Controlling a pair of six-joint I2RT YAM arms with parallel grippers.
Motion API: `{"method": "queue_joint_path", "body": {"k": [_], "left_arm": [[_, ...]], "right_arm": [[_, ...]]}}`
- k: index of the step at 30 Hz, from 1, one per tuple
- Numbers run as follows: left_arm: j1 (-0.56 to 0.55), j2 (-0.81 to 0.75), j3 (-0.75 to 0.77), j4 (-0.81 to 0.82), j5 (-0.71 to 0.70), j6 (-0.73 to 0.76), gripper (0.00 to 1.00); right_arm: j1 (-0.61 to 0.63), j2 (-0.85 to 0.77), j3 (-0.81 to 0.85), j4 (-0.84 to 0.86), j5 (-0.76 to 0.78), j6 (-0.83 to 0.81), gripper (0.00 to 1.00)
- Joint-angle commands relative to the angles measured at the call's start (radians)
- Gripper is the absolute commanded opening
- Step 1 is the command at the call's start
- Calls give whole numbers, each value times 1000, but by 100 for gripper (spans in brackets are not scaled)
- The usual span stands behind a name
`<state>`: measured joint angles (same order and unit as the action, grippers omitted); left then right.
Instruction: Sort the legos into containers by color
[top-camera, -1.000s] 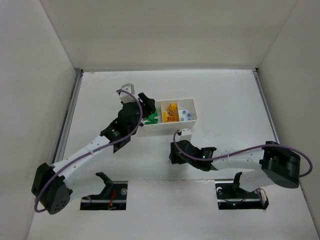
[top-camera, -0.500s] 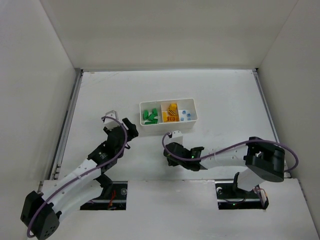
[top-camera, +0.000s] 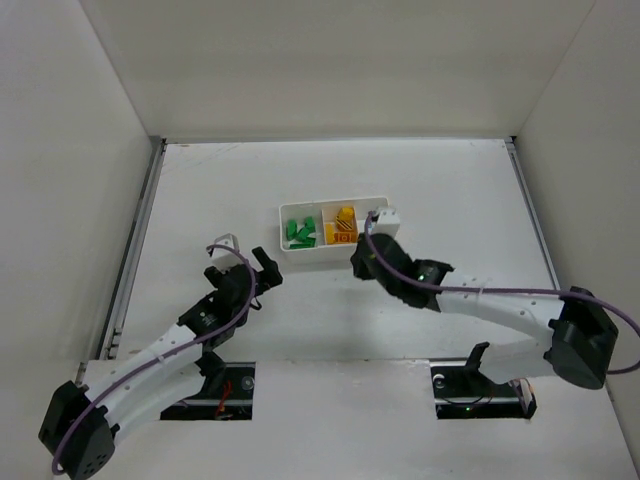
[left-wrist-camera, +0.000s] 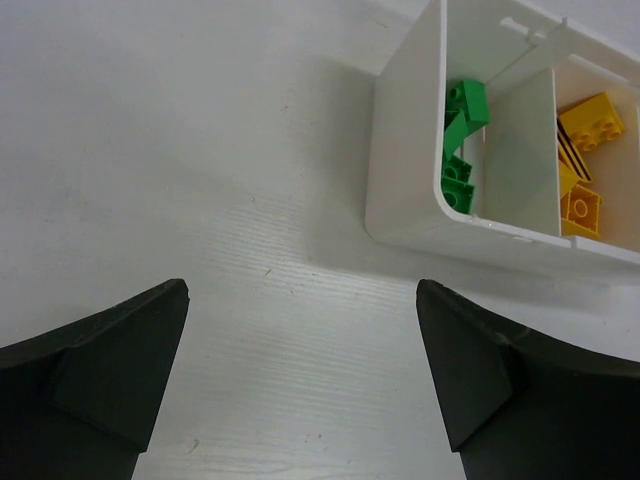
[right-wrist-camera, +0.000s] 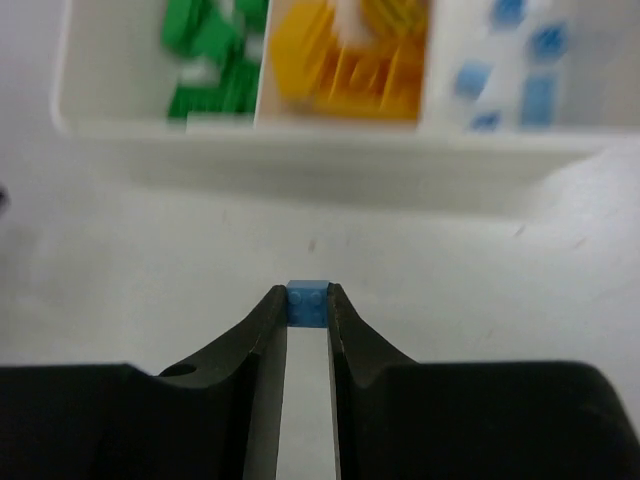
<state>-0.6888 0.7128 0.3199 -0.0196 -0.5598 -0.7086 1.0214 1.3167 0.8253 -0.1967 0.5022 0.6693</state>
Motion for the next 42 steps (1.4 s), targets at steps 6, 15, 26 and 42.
{"method": "queue_joint_path", "body": {"k": [6,15,26,42], "left_arm": [[-13,-39,-47,30,-8,-29,100],[-4,-82,-62,-6,-8,-31,100],[30,-78,8,-92,-29,-31,100],[84,-73,103,-212,-3,-81,100]], "right_arm": [[-275,94,182,135,-19,-185,22],[-349,196,278,131,-4,-204,45],[-335,-68,115,117,76,-214,69],[-453,-416,-137,-136,202,-108,100]]}}
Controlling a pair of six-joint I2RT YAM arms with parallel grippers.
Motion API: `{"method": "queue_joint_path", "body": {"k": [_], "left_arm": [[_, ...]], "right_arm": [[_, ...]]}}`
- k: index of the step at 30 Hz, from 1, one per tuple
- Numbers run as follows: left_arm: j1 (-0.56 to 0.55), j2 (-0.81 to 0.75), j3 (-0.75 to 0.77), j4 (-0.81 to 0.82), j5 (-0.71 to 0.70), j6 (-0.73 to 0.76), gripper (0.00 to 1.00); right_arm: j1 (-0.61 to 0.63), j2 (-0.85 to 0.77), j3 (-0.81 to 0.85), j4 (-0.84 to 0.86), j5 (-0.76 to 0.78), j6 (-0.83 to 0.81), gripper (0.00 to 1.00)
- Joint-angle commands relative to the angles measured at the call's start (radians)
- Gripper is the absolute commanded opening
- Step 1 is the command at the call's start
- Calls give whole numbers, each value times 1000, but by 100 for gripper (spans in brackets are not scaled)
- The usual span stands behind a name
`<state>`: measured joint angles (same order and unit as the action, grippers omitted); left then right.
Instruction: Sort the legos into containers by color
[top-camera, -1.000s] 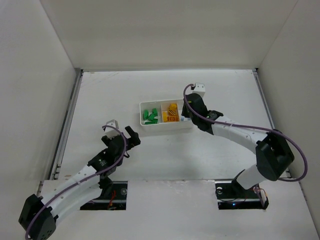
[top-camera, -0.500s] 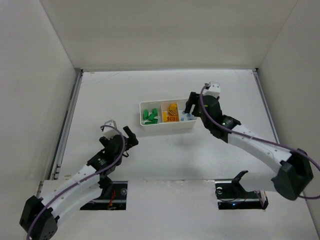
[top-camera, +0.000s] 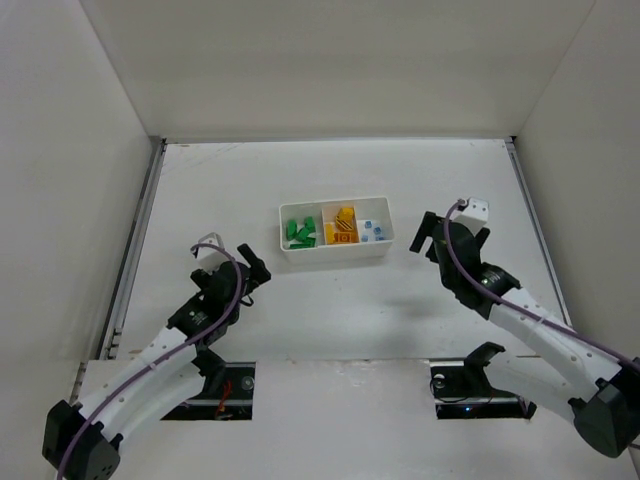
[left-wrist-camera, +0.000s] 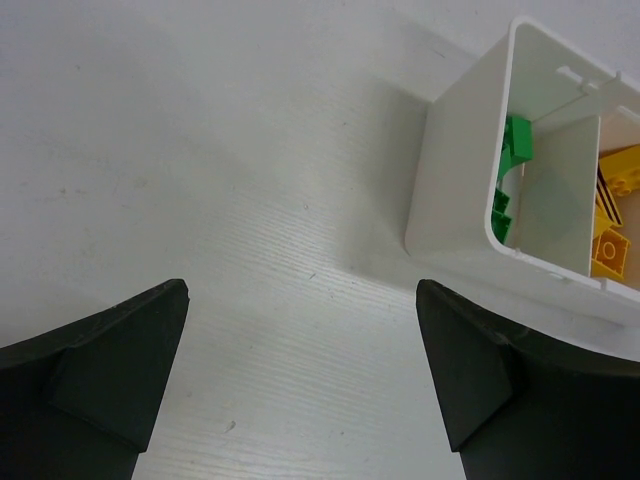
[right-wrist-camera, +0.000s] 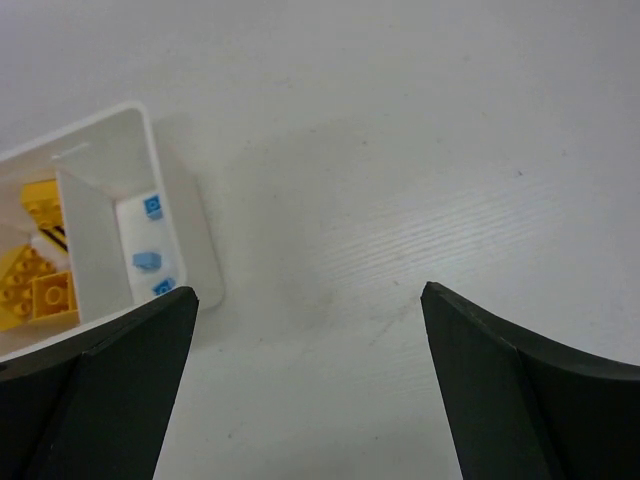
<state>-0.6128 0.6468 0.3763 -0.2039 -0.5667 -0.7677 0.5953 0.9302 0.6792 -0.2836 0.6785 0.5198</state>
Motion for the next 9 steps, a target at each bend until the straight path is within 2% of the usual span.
{"method": "queue_joint_path", "body": {"k": [1,6,9], "left_arm": [[6,-10,49,-29,10,-27,100],[9,14,59,18,39,-10,100],[-3,43,62,27,41,-2,100]], "right_arm": [[-28,-39,7,-40,13,42,100],[-30,-70,-27,95,-86,-52,100],[-39,-67,-33,130,-88,-24,100]]}}
